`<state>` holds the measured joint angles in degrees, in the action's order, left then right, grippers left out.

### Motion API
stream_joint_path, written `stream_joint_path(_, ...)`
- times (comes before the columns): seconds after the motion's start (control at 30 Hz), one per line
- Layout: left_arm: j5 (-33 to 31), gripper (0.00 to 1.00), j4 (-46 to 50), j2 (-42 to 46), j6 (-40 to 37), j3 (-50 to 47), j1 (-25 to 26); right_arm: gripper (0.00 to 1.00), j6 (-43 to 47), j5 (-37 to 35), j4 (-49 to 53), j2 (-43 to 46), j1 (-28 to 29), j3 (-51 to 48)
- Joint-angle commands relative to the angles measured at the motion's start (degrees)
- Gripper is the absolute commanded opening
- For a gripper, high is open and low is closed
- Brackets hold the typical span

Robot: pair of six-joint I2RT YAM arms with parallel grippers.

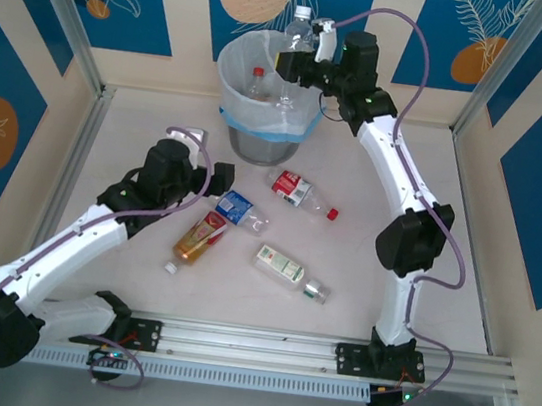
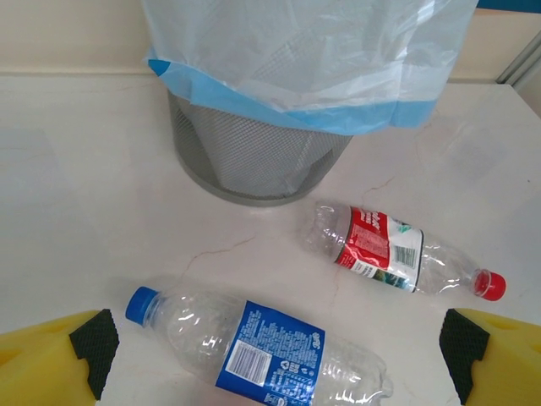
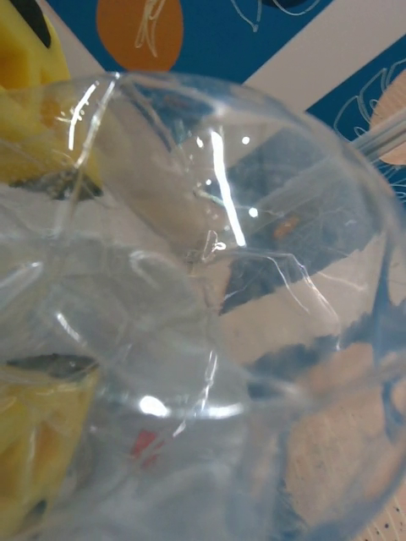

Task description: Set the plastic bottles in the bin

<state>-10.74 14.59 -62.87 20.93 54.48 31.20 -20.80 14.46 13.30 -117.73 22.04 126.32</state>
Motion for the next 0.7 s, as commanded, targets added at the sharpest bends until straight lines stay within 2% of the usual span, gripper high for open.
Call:
stream_joint_path(0.0, -1.4, 0.99, 0.2, 1.3, 1.1, -0.8, -0.7, 0.34, -6.5, -1.4, -5.4, -2.7, -0.1, 3.9)
stream_joint_path(0.1, -1.5, 0.99, -0.2, 1.4, 1.2, -1.0, -0.7, 0.34, -9.9, -2.2, -9.6, -4.7, 0.3, 4.9)
stream_joint_path(0.27, -0.6, 0.99, -0.8, 1.5, 1.2, -1.6, -0.7, 0.34, -11.8, -11.1, -17.0, -7.9, 1.4, 4.1)
stream_joint_path(0.4, 1.4, 0.99, -1.4, 1.6, 1.2, -1.7, -0.7, 0.35, -13.7, -13.1, -21.2, -10.8, 2.0, 5.0)
stream_joint_path(0.67, 1.1, 0.99, -1.6, 1.1, 1.6, -1.9, -0.7, 0.42, -5.7, -14.6, -18.6, -13.7, 4.2, 7.3)
